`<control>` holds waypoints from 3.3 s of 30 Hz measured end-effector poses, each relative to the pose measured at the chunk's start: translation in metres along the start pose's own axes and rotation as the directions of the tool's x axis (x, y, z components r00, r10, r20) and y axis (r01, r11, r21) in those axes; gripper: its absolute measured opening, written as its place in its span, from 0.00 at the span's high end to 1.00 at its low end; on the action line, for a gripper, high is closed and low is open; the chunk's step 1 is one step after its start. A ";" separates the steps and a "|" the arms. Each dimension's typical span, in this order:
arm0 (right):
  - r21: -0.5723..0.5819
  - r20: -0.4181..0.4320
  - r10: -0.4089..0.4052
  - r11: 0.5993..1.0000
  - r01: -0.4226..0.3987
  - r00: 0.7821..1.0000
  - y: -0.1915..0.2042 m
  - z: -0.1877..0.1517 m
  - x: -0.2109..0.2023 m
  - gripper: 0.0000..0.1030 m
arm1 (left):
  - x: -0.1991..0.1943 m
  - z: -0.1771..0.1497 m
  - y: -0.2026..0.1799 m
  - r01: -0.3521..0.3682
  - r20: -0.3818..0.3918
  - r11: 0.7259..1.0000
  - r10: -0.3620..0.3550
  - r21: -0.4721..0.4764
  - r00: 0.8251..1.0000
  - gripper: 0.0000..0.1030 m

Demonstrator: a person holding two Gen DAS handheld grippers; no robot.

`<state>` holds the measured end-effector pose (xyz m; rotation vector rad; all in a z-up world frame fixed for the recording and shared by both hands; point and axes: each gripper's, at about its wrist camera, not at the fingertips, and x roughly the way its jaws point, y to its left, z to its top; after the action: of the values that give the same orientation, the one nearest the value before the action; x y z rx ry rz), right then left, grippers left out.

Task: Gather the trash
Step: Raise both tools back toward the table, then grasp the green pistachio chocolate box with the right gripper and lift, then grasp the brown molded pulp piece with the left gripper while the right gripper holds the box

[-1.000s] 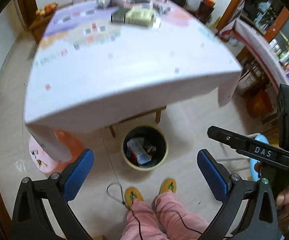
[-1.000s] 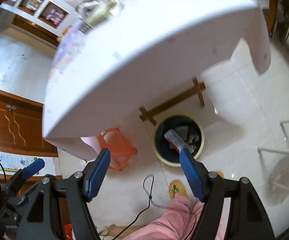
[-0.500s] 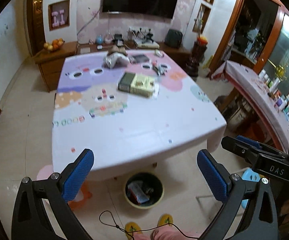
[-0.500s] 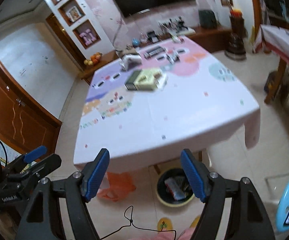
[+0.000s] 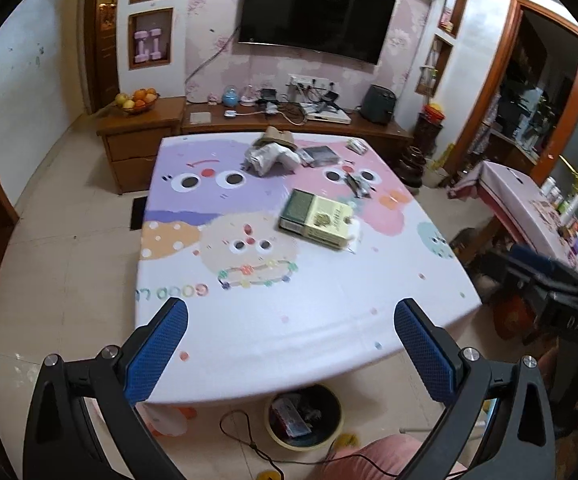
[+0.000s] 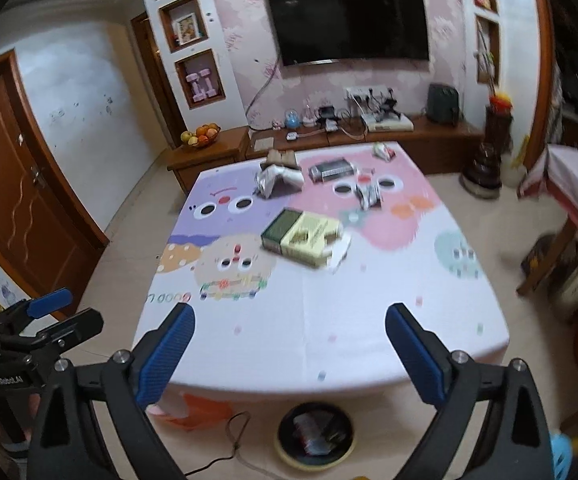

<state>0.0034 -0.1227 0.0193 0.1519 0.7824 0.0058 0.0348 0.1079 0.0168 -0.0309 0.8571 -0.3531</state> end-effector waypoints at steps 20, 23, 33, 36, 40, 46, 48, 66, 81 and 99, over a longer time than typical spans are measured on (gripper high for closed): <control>-0.427 -0.372 0.165 0.843 -0.326 0.913 -0.028 0.105 0.285 0.04 | 0.185 0.079 -0.001 -0.357 -0.211 0.873 0.300 -0.331 0.930 0.01; -0.490 -0.436 0.148 0.788 -0.372 0.888 -0.022 0.097 0.319 0.04 | 0.204 0.073 -0.001 -0.400 -0.265 0.840 0.318 -0.366 0.910 0.01; -0.573 -0.502 0.120 0.696 -0.433 0.857 0.001 0.070 0.363 0.01 | 0.217 0.060 0.001 -0.483 -0.357 0.783 0.354 -0.393 0.865 0.01; -0.578 -0.523 0.083 0.696 -0.425 0.848 0.005 0.069 0.378 0.01 | 0.219 0.062 0.001 -0.489 -0.363 0.779 0.357 -0.392 0.860 0.01; -0.571 -0.554 0.048 0.704 -0.422 0.831 0.004 0.070 0.391 0.06 | 0.224 0.067 -0.001 -0.492 -0.369 0.788 0.361 -0.372 0.857 0.01; -0.506 -0.596 0.068 0.742 -0.440 0.800 -0.006 0.075 0.397 0.07 | 0.235 0.081 -0.005 -0.482 -0.370 0.804 0.355 -0.348 0.859 0.01; -0.490 -0.591 0.082 0.754 -0.438 0.802 -0.010 0.080 0.393 0.07 | 0.238 0.088 -0.008 -0.497 -0.367 0.801 0.375 -0.334 0.851 0.01; -0.196 -0.395 0.238 0.922 -0.334 0.887 -0.093 0.201 0.377 0.08 | 0.312 0.201 -0.033 -0.348 -0.293 0.906 0.274 -0.240 0.916 0.01; 0.006 -0.331 0.243 0.967 -0.256 0.912 -0.136 0.231 0.422 0.08 | 0.394 0.287 0.016 -0.273 -0.281 0.892 0.175 -0.361 0.944 0.01; 0.096 -0.318 0.212 0.977 -0.191 0.924 -0.136 0.252 0.481 0.08 | 0.489 0.319 -0.007 -0.363 -0.375 0.932 0.333 -0.013 0.865 0.05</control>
<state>0.5147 -0.2619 -0.1609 0.2969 1.0973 0.2066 0.5643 -0.0906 -0.1312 0.1172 1.2273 0.0241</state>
